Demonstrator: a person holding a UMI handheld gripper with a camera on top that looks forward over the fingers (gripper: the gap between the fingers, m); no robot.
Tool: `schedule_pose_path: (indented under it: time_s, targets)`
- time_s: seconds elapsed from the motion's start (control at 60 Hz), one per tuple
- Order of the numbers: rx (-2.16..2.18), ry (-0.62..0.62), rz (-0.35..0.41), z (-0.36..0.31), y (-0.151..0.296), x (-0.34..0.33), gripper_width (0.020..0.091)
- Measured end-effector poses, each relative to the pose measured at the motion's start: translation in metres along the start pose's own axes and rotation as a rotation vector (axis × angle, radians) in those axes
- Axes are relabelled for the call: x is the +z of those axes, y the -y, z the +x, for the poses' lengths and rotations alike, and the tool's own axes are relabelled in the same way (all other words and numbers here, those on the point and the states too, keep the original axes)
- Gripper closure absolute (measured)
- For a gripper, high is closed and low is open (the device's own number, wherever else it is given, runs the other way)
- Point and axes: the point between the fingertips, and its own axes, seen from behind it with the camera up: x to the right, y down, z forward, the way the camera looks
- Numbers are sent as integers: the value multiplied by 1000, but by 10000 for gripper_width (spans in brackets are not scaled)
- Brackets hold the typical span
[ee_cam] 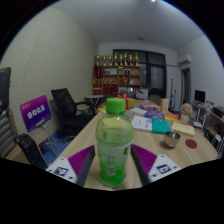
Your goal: Pour water
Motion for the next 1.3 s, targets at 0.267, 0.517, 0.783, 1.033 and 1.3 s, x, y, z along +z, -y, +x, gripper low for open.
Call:
schedule_pose_path:
  time_s: [0.267, 0.517, 0.783, 1.033, 1.3]
  targets:
    - [35, 6, 61, 7, -3, 16, 660]
    - [185, 114, 5, 6, 23, 29, 737]
    - [1024, 285, 12, 93, 112, 71, 738]
    - [1885, 454, 9, 149, 116, 91, 740]
    - [2242, 450, 5, 154, 105, 91, 738]
